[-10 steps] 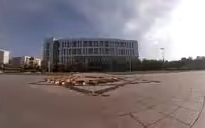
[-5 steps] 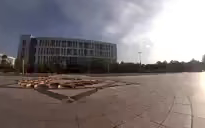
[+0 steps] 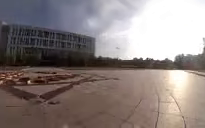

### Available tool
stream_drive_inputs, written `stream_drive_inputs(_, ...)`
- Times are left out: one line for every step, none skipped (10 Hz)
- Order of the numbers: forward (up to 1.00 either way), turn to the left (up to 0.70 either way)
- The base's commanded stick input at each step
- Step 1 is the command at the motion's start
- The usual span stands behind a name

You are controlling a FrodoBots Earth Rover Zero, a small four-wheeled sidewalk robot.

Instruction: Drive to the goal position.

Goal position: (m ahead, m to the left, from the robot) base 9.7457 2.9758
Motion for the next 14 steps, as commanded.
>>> stream_drive_inputs(0.7, -0.35)
stream_drive_inputs(0.7, -0.35)
stream_drive_inputs(0.7, -0.35)
stream_drive_inputs(0.7, -0.35)
stream_drive_inputs(0.7, -0.35)
stream_drive_inputs(0.7, -0.35)
stream_drive_inputs(0.7, -0.35)
stream_drive_inputs(0.7, -0.26)
stream_drive_inputs(0.7, -0.17)
stream_drive_inputs(0.7, -0.08)
stream_drive_inputs(0.7, 0.0)
stream_drive_inputs(0.7, 0.0)
stream_drive_inputs(0.7, 0.0)
stream_drive_inputs(0.7, 0.0)
